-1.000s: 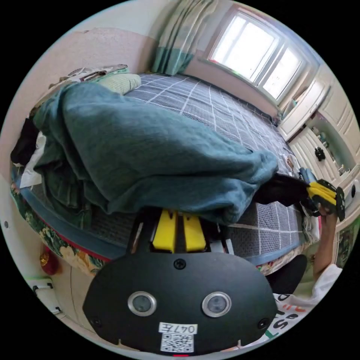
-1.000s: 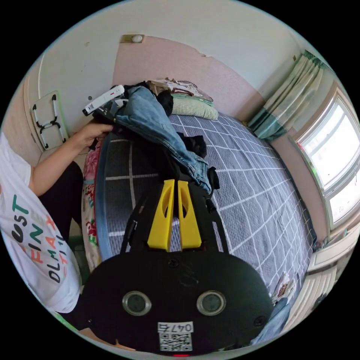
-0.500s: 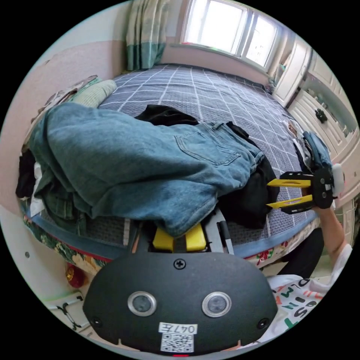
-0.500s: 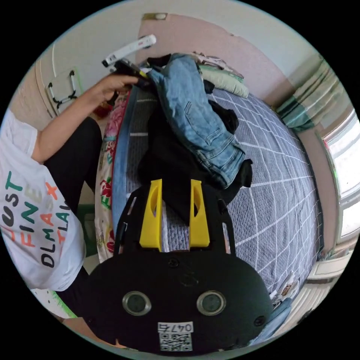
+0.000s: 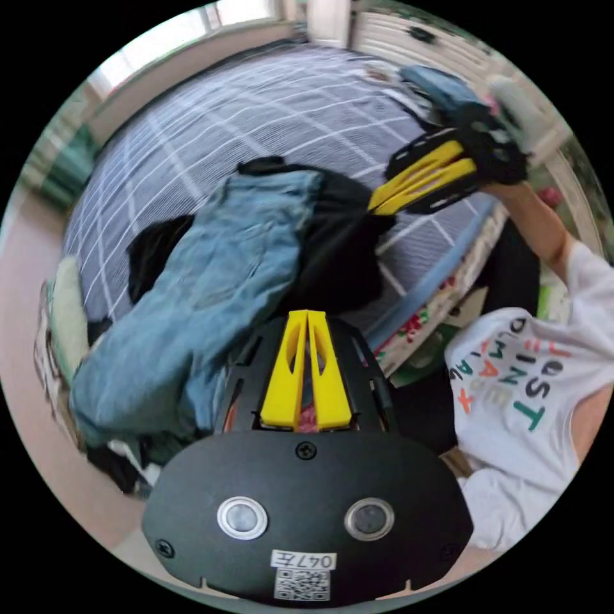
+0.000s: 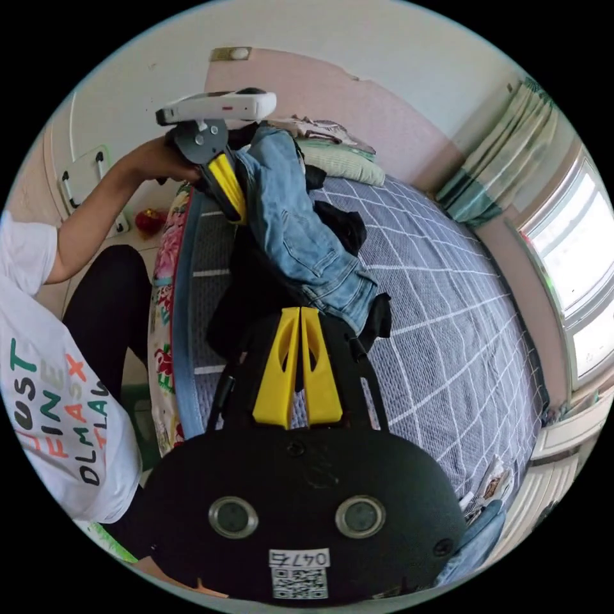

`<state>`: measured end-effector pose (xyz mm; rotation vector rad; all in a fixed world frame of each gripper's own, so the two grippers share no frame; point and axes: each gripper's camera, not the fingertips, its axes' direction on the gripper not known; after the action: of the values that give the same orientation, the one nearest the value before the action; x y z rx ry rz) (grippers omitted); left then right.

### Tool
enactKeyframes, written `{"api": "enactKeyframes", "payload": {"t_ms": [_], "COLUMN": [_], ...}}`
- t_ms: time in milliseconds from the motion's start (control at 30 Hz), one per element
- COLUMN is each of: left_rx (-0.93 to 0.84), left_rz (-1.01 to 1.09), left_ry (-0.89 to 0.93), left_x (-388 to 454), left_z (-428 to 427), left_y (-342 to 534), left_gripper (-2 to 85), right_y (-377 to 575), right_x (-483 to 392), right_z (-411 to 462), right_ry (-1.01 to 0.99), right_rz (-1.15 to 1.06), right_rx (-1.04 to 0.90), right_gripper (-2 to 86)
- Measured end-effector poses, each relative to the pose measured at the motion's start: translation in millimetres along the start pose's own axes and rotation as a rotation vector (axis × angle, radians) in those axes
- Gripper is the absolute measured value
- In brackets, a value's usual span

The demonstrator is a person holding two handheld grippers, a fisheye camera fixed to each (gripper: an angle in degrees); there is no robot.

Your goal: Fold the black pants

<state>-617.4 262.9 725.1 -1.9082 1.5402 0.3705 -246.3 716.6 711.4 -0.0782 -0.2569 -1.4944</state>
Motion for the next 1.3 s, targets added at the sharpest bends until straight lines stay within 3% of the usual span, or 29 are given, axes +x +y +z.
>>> {"api": "enactKeyframes", "payload": {"t_ms": [67,133,200,267,367,500,633,700,833,900,967,1067,1167,1300], "left_rx": [0.039,0.036,0.016,-0.007,-0.059,0.024,0.139,0.029,-0.243,-0.187,0.084,0.374,0.572,0.559], "left_rz": [0.131,0.132,0.151,0.126,0.039,-0.011,-0.190,-0.250,-0.351,-0.453,-0.525,-0.451,-0.341,-0.105], "left_ry": [0.047,0.036,0.146,0.378,0.324,0.319,0.045,-0.098,-0.791,-0.656,-0.333,-0.143,-0.068,0.031], "left_x": [31.1,36.9,36.4,32.2,36.8,47.7,29.9,21.6,14.4,0.9,7.9,54.5,112.6,183.7], "left_z": [5.6,19.8,41.3,71.3,99.1,92.9,55.5,62.0,72.9,50.2,0.2,-57.3,-101.7,-123.6], "left_y": [-26.0,-56.1,-88.4,-126.8,-154.7,-160.6,-155.0,-161.3,-151.7,-130.0,-98.1,-69.9,-50.6,-64.6], "left_gripper": [-1.0,-1.0,-1.0,-1.0,-1.0,-1.0,-1.0,-1.0,-1.0,-1.0,-1.0,-1.0,-1.0,-1.0], "right_y": [5.4,25.8,33.8,33.6,33.4,47.5,48.3,39.7,15.7,7.1,-0.7,-17.9,-39.1,-51.1], "right_x": [-8.4,-29.5,-36.7,-37.7,-30.9,-3.4,34.2,52.1,78.9,90.0,98.9,100.1,96.5,92.9], "right_z": [9.7,2.1,-5.9,-6.6,1.7,-53.4,-129.5,-158.4,-235.0,-277.1,-322.7,-402.5,-482.1,-587.2], "right_ry": [-0.060,0.012,0.046,0.061,0.077,0.043,-0.023,-0.036,0.031,0.075,0.112,0.217,0.361,0.452], "right_rz": [-0.029,-0.099,-0.089,-0.079,-0.062,0.107,0.210,0.236,0.237,0.225,0.213,0.174,0.149,0.190], "right_rx": [-0.082,0.041,0.080,0.043,-0.022,0.111,0.247,0.306,0.398,0.421,0.444,0.484,0.497,0.525], "right_gripper": [2.8,8.4,10.7,8.1,1.3,-0.1,-0.3,-0.4,-0.5,-0.5,-0.5,-0.6,-0.6,-0.6]}}
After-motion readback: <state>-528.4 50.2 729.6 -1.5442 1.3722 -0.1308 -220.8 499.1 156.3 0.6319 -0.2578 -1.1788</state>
